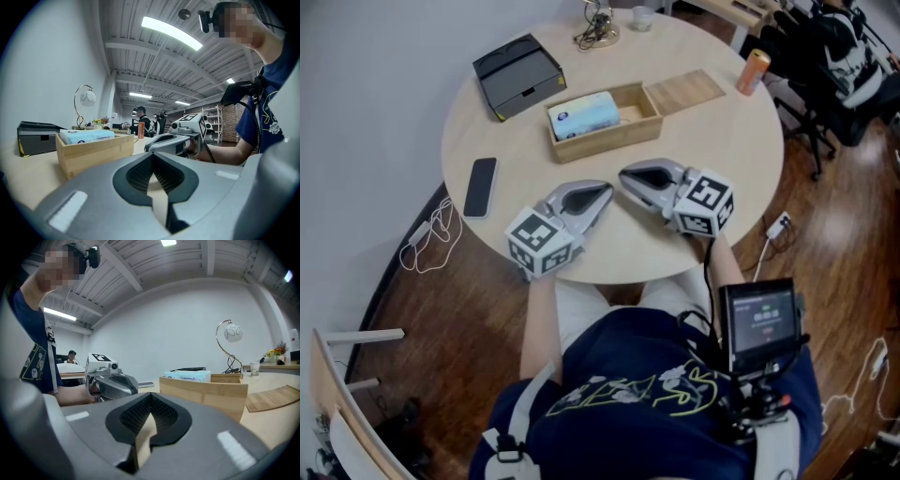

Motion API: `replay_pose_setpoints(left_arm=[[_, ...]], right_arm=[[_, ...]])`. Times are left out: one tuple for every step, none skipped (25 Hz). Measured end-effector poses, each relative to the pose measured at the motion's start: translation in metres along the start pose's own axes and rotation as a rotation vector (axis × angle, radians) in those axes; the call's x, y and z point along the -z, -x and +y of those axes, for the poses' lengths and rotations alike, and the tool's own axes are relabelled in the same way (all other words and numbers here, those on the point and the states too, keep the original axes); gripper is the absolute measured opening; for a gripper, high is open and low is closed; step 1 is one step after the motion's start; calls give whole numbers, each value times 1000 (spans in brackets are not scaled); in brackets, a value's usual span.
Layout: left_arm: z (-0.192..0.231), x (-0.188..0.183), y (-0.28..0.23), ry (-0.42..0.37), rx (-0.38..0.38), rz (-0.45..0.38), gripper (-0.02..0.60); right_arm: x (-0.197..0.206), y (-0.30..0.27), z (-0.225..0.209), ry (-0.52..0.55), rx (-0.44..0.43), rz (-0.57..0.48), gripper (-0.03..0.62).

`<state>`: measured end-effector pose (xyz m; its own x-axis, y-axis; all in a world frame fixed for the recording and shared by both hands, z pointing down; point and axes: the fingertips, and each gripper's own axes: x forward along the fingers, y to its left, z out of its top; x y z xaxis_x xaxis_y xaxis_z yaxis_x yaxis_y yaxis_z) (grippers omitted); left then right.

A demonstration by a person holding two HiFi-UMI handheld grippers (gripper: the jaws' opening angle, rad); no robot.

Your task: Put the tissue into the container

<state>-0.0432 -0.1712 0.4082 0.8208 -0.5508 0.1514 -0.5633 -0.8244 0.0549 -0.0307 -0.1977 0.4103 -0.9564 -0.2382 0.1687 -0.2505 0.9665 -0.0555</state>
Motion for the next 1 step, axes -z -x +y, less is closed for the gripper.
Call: replay_pose_setpoints(left_arm=[[0, 1, 0, -4, 1, 1, 3]], right_arm=[[-1, 0, 0, 0, 2, 0, 6]])
